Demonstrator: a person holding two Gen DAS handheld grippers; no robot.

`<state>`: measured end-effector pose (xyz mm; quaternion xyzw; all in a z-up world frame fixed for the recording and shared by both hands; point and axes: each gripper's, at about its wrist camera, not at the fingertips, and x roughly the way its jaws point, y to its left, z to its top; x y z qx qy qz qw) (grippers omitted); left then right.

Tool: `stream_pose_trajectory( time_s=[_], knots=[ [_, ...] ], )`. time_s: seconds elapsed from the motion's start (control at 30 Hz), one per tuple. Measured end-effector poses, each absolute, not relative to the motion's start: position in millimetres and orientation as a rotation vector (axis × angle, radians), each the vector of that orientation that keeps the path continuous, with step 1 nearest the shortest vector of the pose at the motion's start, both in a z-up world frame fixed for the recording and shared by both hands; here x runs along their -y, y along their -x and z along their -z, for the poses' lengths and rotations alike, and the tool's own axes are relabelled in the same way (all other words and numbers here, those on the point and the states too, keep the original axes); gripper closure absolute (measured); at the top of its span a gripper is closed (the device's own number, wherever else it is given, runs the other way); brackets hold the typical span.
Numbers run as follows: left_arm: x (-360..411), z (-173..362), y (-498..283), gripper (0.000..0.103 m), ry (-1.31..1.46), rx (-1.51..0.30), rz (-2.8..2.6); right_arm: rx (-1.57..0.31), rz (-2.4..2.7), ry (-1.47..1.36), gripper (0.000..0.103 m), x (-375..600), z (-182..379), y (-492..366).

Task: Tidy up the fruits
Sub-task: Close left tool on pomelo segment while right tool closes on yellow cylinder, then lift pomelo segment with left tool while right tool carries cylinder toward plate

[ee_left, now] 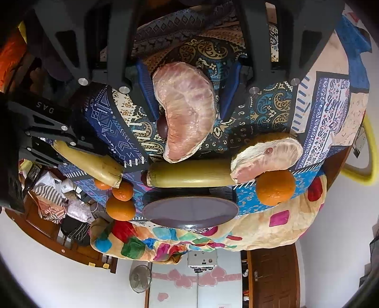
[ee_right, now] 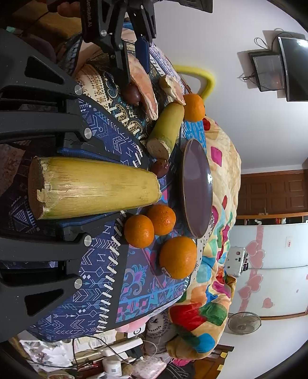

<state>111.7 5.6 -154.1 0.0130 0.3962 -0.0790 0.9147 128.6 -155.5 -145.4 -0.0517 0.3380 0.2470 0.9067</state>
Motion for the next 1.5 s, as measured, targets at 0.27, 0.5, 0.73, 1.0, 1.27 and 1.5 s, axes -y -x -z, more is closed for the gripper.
stream_pose_trajectory(
  time_s=[0.27,0.5,0.73,1.0,1.27,1.5],
  knots=[
    [-8.0,149.2,-106.7,0.058,-0.024,-0.779,0.161,-0.691,-0.511,0.116,0.068,154.2,143.9,-124.4],
    [-9.7,136.5,-102.2,0.059,-0.038,-0.726,0.134,-0.662,-0.503,0.101,0.068,157.6,135.2,-124.4],
    [-12.9,123.4,-105.2,0.061,-0.049,-0.674,0.115,-0.611,-0.503,0.095,0.068,159.7,118.7,-125.8],
    [-12.9,102.6,-128.0,0.066,-0.068,-0.617,0.113,-0.581,-0.499,0.075,0.068,160.6,108.9,-138.2],
    [-12.3,81.5,-153.7,0.103,-0.097,-0.569,0.122,-0.537,-0.486,0.085,0.068,159.0,93.3,-155.3],
    [-23.7,83.7,-171.3,0.098,-0.069,-0.627,0.117,-0.523,-0.487,0.088,0.068,157.2,91.5,-162.7]
  ],
)
